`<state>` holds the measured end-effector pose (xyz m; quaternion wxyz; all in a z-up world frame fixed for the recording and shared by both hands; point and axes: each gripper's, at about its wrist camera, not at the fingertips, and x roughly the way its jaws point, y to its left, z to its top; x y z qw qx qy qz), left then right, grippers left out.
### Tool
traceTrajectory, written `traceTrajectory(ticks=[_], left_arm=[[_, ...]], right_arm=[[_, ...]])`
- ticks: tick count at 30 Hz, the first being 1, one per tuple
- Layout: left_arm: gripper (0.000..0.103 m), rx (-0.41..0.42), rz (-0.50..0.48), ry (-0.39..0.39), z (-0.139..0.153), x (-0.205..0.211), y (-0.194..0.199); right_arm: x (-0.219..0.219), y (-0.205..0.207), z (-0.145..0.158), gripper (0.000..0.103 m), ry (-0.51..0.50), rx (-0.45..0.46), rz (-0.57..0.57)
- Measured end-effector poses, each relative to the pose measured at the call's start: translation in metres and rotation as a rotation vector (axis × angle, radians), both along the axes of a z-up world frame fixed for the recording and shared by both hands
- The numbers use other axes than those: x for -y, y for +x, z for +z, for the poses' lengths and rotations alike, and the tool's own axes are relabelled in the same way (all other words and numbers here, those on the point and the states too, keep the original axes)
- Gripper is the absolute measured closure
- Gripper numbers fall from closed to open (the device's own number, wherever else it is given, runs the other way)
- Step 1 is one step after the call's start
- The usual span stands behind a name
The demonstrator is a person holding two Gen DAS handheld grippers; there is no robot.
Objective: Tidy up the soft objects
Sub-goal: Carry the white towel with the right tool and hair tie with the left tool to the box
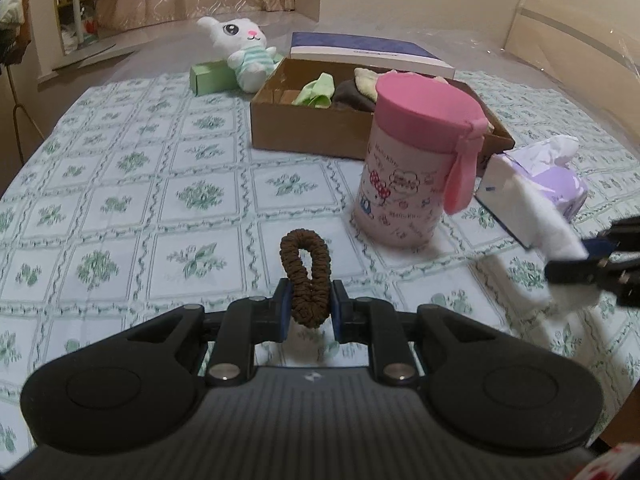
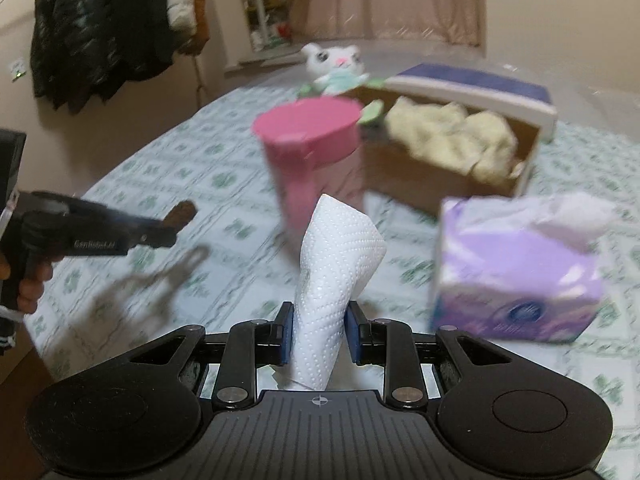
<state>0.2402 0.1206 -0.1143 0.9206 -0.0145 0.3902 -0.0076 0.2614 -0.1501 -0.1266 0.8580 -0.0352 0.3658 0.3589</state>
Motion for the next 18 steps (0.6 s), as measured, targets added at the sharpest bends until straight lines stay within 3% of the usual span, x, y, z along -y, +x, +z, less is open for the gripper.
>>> traceTrajectory(ticks=[18], left_arm=[[0.085, 0.106, -0.056, 0.088, 0.038, -0.016, 0.097]], right_arm=[[0.005, 0.107, 0.040, 0.076, 0.010, 0.180, -0.011]])
